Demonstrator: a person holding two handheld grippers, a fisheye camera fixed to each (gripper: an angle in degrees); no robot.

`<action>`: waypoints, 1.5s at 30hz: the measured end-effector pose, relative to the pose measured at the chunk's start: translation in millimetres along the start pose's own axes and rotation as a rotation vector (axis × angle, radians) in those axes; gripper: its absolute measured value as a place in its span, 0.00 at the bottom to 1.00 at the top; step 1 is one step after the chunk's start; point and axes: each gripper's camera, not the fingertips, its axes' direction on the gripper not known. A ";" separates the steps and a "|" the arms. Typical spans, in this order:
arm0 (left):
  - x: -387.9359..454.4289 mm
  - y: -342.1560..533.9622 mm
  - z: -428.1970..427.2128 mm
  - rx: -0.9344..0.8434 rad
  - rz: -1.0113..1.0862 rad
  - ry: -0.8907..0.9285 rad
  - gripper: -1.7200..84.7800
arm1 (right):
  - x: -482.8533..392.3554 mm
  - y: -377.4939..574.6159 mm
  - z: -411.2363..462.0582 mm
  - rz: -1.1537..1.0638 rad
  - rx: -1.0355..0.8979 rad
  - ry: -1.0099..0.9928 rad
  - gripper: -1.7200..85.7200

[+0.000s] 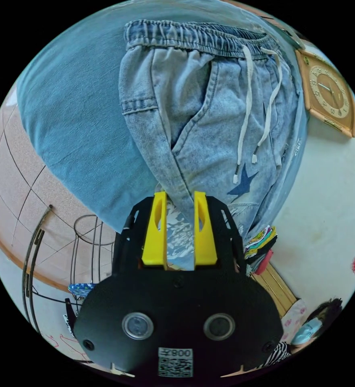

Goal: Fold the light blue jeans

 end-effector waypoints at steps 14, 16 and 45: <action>38.7 -80.8 -46.2 0.010 0.097 0.040 0.04 | 46.2 15.6 -97.1 -0.075 -0.040 -0.072 0.03; 44.2 -86.2 -54.6 0.017 0.117 0.058 0.04 | 52.8 25.8 -113.7 -0.092 -0.056 -0.072 0.03; 292.5 -255.6 76.8 -0.239 0.692 0.052 0.14 | 37.9 -0.8 -251.1 -0.302 0.105 -0.092 0.10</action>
